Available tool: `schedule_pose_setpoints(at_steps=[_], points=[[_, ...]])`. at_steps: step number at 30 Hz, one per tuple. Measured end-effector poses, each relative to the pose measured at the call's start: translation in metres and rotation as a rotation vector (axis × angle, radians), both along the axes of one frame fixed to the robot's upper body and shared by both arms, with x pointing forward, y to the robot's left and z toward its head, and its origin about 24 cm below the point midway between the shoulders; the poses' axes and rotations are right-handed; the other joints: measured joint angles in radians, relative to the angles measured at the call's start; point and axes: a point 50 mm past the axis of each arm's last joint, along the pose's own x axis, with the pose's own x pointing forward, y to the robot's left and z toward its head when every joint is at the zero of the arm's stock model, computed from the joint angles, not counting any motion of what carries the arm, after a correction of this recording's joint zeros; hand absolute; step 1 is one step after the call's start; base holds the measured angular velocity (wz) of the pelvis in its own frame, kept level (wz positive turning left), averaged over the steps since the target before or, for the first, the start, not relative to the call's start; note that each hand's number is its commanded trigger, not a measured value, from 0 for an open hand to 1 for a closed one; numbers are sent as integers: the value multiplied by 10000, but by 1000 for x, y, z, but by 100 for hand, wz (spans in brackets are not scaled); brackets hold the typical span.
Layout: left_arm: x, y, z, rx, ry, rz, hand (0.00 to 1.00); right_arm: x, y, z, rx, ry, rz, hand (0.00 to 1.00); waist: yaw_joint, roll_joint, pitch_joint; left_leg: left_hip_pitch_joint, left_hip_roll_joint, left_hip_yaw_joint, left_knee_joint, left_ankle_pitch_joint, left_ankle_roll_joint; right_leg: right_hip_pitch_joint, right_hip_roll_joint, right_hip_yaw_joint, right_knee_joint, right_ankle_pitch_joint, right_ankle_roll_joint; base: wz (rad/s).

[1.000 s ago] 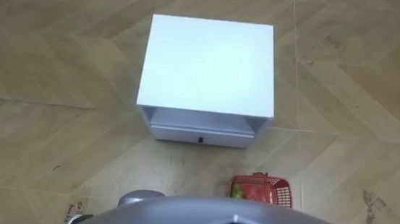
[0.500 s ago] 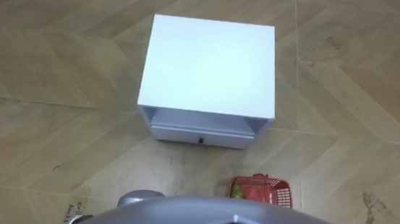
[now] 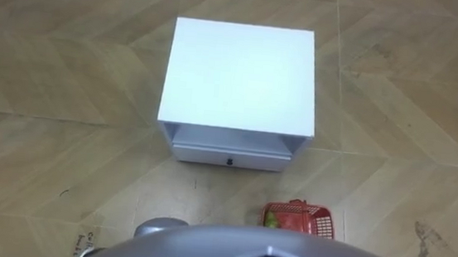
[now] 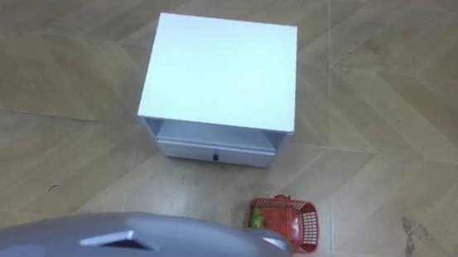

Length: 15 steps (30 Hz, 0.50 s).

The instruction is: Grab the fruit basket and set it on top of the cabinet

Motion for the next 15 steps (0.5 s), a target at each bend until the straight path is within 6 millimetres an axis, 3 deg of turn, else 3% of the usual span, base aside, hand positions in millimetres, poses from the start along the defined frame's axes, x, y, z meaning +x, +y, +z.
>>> schedule_pose_setpoints(at_steps=[6,10,13,15], points=[[9,1,0,-179,-308,-47,0,3,-4,1,-88,-217,-315,0,-17,13,0,-340,-151,229,460,-252,187,-590,-287,101,1005,-370,131,-2],[19,7,1,-77,-576,-98,0,8,-7,2,-260,-464,-777,0,-11,26,9,-873,-265,347,990,-443,392,-1164,-491,153,1564,-391,232,-8],[29,9,2,-87,-985,-178,0,20,-18,4,-661,-857,-746,0,-56,178,-9,-1727,-289,541,1670,-535,604,-2104,-556,418,2190,-91,366,-18],[31,19,4,124,-1112,183,0,35,-20,6,-736,-1303,-737,0,25,344,-28,-2327,-145,890,1772,-498,881,-2505,-627,325,2142,186,478,-33]])
